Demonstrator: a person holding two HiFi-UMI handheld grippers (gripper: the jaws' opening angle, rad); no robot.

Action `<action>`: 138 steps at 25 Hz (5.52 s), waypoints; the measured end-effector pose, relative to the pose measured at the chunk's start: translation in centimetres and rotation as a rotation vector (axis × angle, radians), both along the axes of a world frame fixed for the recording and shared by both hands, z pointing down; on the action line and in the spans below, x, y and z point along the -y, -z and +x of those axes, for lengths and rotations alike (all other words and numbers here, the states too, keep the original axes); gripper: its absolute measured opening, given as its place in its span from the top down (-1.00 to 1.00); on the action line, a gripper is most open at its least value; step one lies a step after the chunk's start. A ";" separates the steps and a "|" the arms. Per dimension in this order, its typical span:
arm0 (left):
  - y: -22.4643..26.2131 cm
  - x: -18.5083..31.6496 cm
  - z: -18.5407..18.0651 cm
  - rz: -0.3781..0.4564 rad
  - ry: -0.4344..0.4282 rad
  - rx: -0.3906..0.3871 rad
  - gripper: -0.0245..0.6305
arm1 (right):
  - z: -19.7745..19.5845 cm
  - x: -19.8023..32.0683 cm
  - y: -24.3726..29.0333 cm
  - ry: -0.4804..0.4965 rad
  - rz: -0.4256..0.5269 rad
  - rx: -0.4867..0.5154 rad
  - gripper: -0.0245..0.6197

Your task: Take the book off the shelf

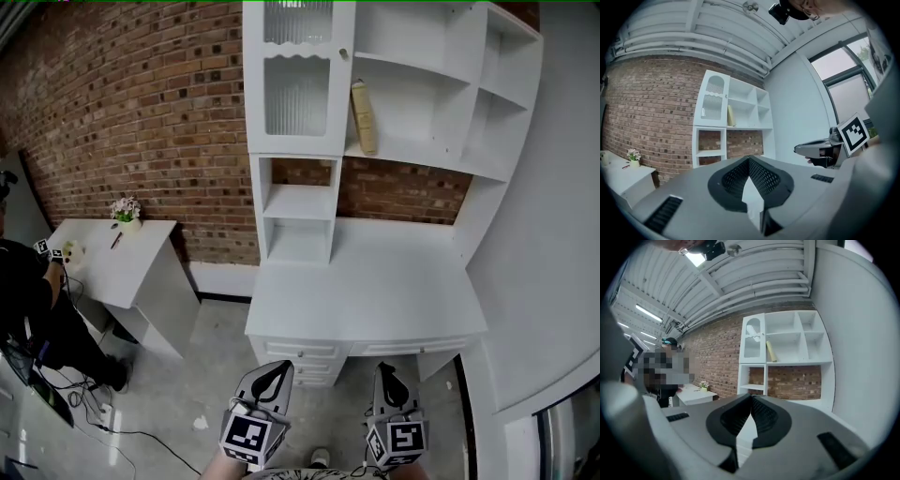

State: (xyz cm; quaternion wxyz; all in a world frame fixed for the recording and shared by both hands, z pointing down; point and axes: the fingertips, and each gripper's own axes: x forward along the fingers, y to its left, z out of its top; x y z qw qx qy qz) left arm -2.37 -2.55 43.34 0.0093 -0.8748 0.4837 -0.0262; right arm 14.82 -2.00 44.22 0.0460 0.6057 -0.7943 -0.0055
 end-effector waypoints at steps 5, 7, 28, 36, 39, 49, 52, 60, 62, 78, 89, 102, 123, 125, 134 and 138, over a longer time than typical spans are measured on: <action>0.0 4.9 3.8 -0.002 0.028 0.003 0.92 | 3.6 5.2 -0.5 0.039 -0.003 0.005 0.92; 0.1 6.5 4.4 -0.011 0.040 0.004 0.92 | 4.3 7.1 -0.5 0.048 -0.012 0.003 0.92; 7.4 35.4 2.1 0.142 0.027 -0.028 0.92 | 1.7 37.1 8.8 0.037 0.109 -0.103 0.92; 8.1 43.5 0.8 0.136 0.003 -0.044 0.92 | 0.7 46.5 13.8 -0.020 0.161 -0.125 0.91; 8.1 45.5 0.5 0.112 0.013 -0.062 0.92 | 0.9 49.5 16.3 -0.059 0.198 -0.164 0.54; 7.4 48.4 0.6 0.070 0.005 -0.054 0.92 | 2.0 58.3 23.8 -0.178 0.228 -0.298 -0.12; 7.2 48.9 0.2 0.062 0.015 -0.052 0.92 | 2.0 60.6 24.9 -0.189 0.194 -0.305 -0.12; 7.0 49.9 -0.3 0.055 0.020 -0.045 0.92 | 2.1 65.0 26.5 -0.189 0.127 -0.316 -0.10; 6.9 50.0 -0.4 0.052 0.024 -0.045 0.92 | 2.1 65.6 26.9 -0.199 0.123 -0.321 -0.04; 6.5 47.9 -1.2 0.032 0.044 -0.037 0.92 | 3.4 63.3 27.6 -0.274 0.172 -0.294 0.21; 6.0 40.3 1.3 0.009 0.065 -0.017 0.92 | 4.9 51.5 26.9 -0.207 0.291 -0.240 0.21; 5.3 28.5 4.2 0.005 0.117 -0.031 0.92 | 8.2 35.0 19.5 -0.132 0.250 -0.177 0.21; 3.0 15.4 7.0 0.067 0.049 0.033 0.92 | 8.6 17.5 2.9 0.021 0.098 -0.068 0.21; 2.6 14.7 7.2 0.062 0.046 0.034 0.92 | 8.3 16.4 2.4 0.033 0.089 -0.060 0.21; 2.1 12.1 9.1 0.070 0.022 0.065 0.92 | 8.8 13.4 1.6 0.042 0.077 -0.052 0.21; 2.3 11.8 9.2 0.067 0.028 0.066 0.92 | 9.1 13.0 1.2 0.034 0.066 -0.061 0.21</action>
